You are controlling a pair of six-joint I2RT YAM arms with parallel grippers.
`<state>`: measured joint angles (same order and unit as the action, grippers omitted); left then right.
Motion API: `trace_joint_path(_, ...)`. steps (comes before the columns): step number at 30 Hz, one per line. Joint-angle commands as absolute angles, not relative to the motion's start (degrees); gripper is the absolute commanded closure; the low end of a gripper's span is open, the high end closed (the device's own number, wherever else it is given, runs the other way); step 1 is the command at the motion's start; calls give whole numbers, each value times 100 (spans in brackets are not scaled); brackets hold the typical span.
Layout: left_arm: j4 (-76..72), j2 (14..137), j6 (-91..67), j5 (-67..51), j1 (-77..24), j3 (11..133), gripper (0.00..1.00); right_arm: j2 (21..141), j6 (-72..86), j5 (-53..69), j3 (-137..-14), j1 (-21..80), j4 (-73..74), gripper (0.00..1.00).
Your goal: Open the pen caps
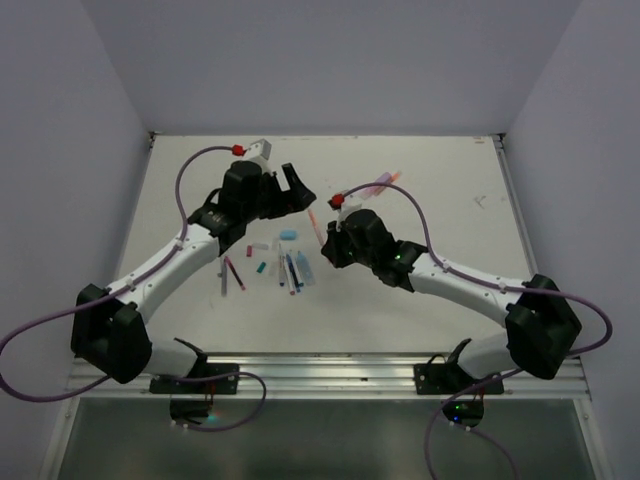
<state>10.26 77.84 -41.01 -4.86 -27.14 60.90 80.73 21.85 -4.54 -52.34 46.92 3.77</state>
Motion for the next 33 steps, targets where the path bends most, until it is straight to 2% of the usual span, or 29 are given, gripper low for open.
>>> trace_joint_path(1,730,8085,-4280,-159,-2987,6512,9,7875,2250,-615,-5238,4895,-289,100)
trace_joint_path(8,624,8455,-4403,-167,-3155,6609,27,7805,2136,-756,-5195,5133,-501,100)
trace_joint_path(15,536,8332,-4474,-88,-3199,6443,46,7726,2136,-879,-5001,5150,-764,100)
trace_joint_path(17,510,8315,-4482,-97,-3199,6407,55,7769,2162,-862,-5018,5159,-791,100)
trace_joint_path(21,475,8297,-4500,-123,-3191,6399,61,7770,2197,-870,-5019,5150,-817,100)
trace_joint_path(23,475,8297,-4500,-106,-3208,6398,69,7761,2206,-905,-5010,5159,-835,100)
trace_joint_path(26,440,8279,-4500,-97,-3208,6372,75,7770,2215,-958,-5010,5150,-826,100)
trace_joint_path(30,422,8253,-4500,-53,-3217,6328,92,7778,2250,-993,-4992,5150,-817,100)
trace_joint_path(31,422,8244,-4474,-53,-3217,6328,100,7796,2250,-976,-4992,5159,-826,100)
trace_joint_path(33,396,8200,-4430,-26,-3217,6319,100,7831,2250,-923,-4992,5159,-835,100)
